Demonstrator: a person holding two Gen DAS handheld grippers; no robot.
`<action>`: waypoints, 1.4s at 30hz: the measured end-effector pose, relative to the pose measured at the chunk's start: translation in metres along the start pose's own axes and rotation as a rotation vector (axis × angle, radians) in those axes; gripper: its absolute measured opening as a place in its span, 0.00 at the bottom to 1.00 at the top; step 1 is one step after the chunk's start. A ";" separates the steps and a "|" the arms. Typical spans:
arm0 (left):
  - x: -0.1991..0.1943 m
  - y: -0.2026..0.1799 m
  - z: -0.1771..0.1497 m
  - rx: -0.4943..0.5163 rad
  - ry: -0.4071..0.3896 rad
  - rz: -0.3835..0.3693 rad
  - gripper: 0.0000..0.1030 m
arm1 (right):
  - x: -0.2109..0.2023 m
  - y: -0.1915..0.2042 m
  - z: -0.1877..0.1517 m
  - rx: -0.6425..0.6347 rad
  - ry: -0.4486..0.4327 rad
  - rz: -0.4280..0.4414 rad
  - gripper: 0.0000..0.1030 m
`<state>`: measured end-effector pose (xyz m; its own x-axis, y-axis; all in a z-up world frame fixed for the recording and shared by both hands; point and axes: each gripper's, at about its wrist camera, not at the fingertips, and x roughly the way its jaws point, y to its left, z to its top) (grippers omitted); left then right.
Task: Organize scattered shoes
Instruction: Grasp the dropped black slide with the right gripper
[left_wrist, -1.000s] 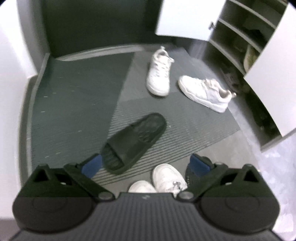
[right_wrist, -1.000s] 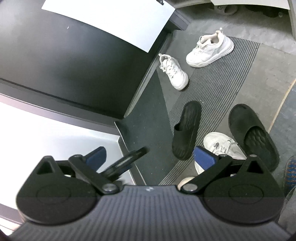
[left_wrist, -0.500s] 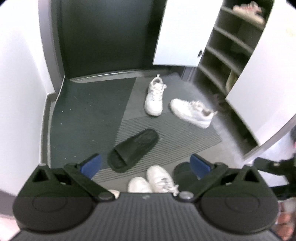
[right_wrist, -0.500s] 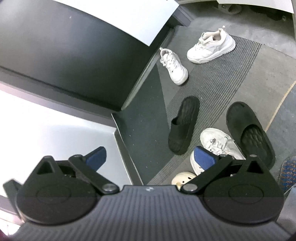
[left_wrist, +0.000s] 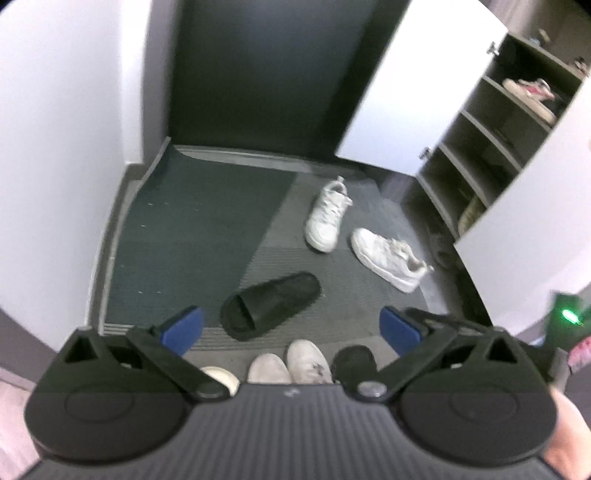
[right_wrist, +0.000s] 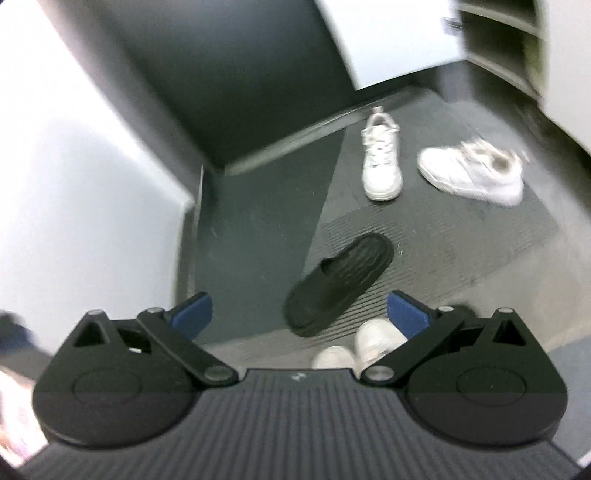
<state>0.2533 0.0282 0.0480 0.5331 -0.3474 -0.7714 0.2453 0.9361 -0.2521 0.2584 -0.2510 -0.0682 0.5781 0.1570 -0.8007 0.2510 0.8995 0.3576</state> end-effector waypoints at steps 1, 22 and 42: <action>-0.003 0.002 -0.001 0.001 -0.013 0.008 1.00 | 0.014 0.005 0.006 -0.012 0.030 -0.028 1.00; 0.063 -0.020 -0.008 0.035 -0.093 0.212 1.00 | 0.330 -0.048 -0.001 0.082 0.176 0.184 0.85; 0.106 -0.032 0.001 0.047 -0.028 0.230 1.00 | 0.378 -0.082 -0.013 0.500 0.220 0.340 0.15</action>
<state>0.3021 -0.0389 -0.0249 0.6015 -0.1271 -0.7887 0.1514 0.9875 -0.0436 0.4463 -0.2595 -0.4066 0.5300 0.5272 -0.6642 0.4441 0.4948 0.7470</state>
